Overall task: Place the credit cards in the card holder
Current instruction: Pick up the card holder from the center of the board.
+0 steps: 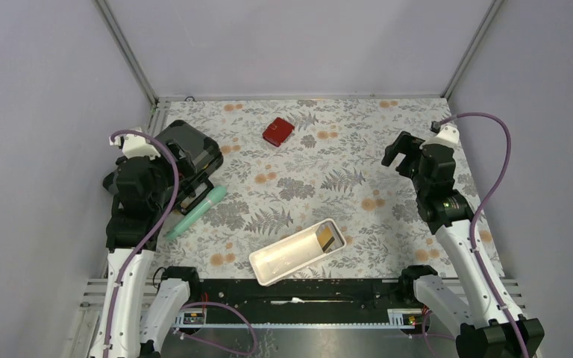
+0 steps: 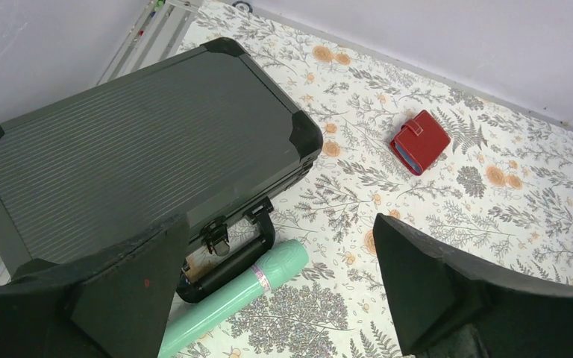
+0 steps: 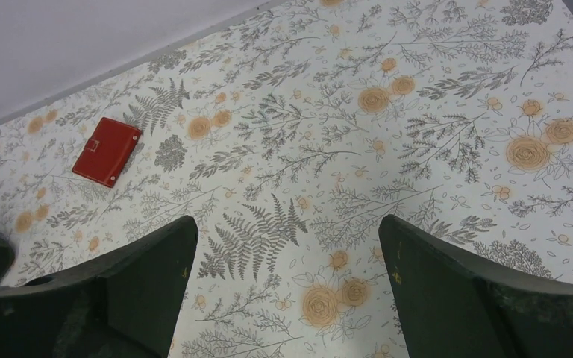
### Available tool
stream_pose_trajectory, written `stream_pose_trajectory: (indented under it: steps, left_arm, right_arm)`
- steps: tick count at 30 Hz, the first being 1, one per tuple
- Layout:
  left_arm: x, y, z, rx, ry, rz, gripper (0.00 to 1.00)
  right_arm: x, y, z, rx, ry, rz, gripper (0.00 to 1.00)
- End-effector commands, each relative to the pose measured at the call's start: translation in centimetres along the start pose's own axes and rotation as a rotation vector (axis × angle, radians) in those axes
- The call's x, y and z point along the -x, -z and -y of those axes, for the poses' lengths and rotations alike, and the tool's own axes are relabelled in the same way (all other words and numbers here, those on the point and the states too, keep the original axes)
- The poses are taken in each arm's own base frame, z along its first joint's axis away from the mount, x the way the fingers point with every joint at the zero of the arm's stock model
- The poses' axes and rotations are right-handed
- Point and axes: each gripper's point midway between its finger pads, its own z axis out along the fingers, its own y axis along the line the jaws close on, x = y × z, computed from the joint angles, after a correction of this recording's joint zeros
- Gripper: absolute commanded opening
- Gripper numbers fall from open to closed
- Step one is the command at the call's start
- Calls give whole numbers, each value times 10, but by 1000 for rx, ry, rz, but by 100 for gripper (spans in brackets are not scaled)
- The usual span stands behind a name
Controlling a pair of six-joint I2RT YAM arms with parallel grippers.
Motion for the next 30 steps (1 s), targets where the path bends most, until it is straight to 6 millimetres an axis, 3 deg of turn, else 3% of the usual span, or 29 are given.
stream_pose_trajectory:
  steps: [1,7,10,17,20,25,30]
  left_arm:
    - [9,-3,4,-10,18,28,99]
    - [-3,-4,-4,55,94,-23,99]
    - [-5,-6,10,-18,115,-36,99]
    - [-29,-38,90,-342,239,-175,99]
    - [-51,-59,139,-434,205,-283,99]
    - [-81,-108,202,-539,201,-408,99]
    - [-109,-171,233,-540,230,-502,99]
  right_arm:
    - [3,-1,0,4,5,13,99]
    - [2,-1,0,9,5,16,99]
    - [1,0,-4,31,10,10,99]
    - [-8,1,-22,138,2,-25,99]
    - [-13,3,-32,193,9,-55,99]
    - [-19,12,-50,297,-17,-101,99]
    - [-24,19,-59,351,-33,-132,99]
